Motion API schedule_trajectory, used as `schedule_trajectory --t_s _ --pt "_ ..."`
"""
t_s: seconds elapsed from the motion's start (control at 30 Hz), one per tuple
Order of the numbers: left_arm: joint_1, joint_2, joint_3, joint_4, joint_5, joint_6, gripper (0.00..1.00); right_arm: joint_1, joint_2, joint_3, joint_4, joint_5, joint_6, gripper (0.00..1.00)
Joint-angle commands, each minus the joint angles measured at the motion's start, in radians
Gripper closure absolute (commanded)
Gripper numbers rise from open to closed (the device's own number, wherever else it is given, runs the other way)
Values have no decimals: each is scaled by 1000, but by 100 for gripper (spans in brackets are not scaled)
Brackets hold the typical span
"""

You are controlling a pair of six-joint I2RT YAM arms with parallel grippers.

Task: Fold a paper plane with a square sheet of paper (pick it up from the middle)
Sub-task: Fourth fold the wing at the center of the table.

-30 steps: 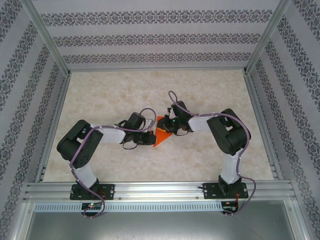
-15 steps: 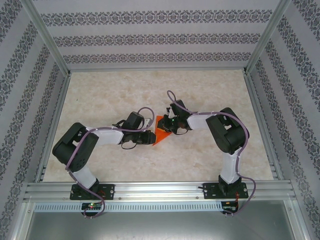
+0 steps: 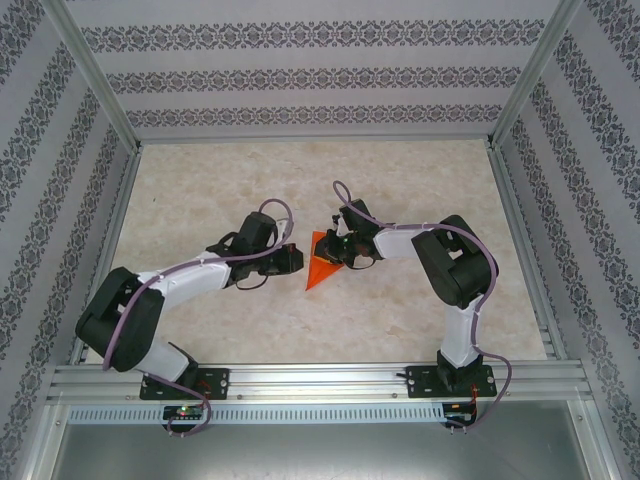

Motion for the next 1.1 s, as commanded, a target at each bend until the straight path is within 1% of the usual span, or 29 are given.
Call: schedule_trajectory --t_s 0.0,0.1,0.17,0.23,0.33,0.43,0.67,0.83,1.0,1.07 --pt "10 54 50 1 61 -25 91 18 43 -14 -57 48 -19 87" --pt "10 100 57 9 76 -22 89 18 36 -11 -59 50 -14 86" --pt "8 116 56 5 71 -21 81 18 34 -9 -57 48 -11 86" --pt "7 135 63 -16 71 -13 76 19 33 -8 -51 48 -6 86" --pt "5 177 74 -34 102 -4 76 21 31 -6 -48 47 -3 85" --pt "-4 196 61 -6 122 -7 74 23 29 -8 -46 48 -2 85" --pt "-13 227 77 -8 111 -3 75 24 27 -9 -41 45 -3 85" --pt "-17 255 82 12 125 -5 81 25 28 -5 -35 40 0 85" --pt "-19 271 82 40 143 -14 82 24 28 -6 -31 38 2 84" --pt "-19 271 79 52 142 -20 80 23 28 -5 -31 36 2 84"
